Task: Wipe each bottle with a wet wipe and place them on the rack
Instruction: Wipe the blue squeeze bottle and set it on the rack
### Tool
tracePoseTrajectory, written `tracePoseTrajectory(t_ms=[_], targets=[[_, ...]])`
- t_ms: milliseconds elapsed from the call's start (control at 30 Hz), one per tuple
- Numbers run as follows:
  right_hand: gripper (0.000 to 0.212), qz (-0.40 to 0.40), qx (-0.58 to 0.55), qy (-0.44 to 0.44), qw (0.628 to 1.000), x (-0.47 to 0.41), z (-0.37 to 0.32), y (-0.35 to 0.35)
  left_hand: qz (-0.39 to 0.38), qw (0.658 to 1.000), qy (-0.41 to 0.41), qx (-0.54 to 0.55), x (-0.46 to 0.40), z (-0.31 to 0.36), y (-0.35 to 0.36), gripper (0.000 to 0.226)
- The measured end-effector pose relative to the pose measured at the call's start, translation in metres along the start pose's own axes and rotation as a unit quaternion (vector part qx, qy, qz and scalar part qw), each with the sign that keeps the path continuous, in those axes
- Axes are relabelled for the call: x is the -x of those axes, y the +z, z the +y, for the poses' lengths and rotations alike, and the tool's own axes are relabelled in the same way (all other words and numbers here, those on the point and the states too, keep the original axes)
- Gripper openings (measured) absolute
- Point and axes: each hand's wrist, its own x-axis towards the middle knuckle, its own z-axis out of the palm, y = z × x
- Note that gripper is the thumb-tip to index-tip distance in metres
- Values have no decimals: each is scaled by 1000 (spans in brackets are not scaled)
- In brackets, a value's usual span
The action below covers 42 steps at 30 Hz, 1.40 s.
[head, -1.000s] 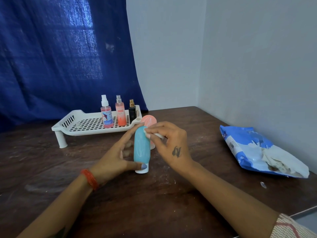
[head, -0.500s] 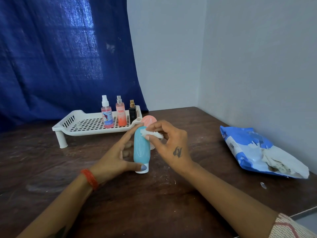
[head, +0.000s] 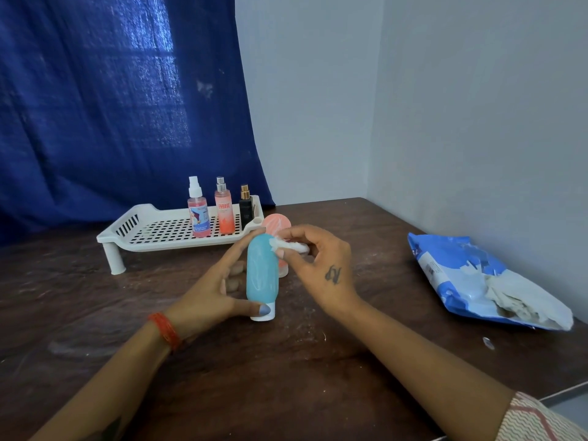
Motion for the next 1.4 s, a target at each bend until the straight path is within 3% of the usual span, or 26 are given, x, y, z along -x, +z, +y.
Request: tracePoseTrajectory(t_ms=[133,333,767,900,1100,1233,1400], targets=[[18,-28,-10,-51,998,2,-3,0,2,1000,5,3,1,-1,0,103],[11,-75,31,76,994,0,2,-5,1,1000,3,-2,0,-2,-1,104],[18,17,-21,58,998,0,-3,-5,-18,1000,8,7,1,-1,-1,103],[15,-41,-32,29,998,1,-5,-5,-11,1000,2,14,1,-2,-1,103],[12,-89,9,87,992,-1,2,-8,-9,1000,-1,19,0,-2,-1,105],[14,-31,2,32,999,1,2,-4,-9,1000,-3,15,-1,-3,-1,105],[12,-72,-17,-46,996,3,-3,-5,-5,1000,-5,21,-1,-3,-2,104]])
